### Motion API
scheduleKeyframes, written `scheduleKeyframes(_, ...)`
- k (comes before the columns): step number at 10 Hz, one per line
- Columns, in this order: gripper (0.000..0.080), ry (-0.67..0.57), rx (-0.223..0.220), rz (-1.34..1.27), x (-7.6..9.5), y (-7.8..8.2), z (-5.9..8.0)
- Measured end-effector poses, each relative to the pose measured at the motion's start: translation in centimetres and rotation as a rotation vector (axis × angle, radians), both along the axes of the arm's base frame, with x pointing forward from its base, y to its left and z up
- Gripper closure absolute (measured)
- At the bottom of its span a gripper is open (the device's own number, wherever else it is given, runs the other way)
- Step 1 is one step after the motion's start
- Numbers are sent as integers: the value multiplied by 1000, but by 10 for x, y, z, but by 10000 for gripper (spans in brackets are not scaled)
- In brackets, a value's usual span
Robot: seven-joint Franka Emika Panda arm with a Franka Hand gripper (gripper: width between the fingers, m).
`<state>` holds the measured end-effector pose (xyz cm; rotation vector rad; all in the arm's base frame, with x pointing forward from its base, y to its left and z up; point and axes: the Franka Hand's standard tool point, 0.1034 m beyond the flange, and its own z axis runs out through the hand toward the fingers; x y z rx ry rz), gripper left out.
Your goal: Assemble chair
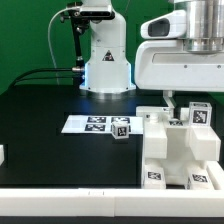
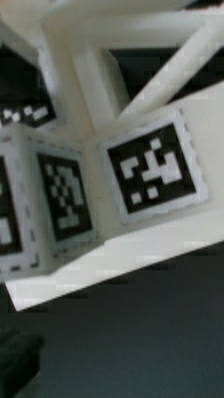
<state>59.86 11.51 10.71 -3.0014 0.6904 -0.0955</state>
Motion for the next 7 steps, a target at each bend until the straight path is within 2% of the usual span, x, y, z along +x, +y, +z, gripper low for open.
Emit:
scheduleKeyframes(1,278,0,0,2,0,0,0)
scheduleKeyframes(2,461,2,4,-27,0,0,-1)
scheduleKeyframes(3,537,8,12,-129,-1,1,-1)
scheduleKeyframes(7,537,34,38,-489,-2,-1,-1)
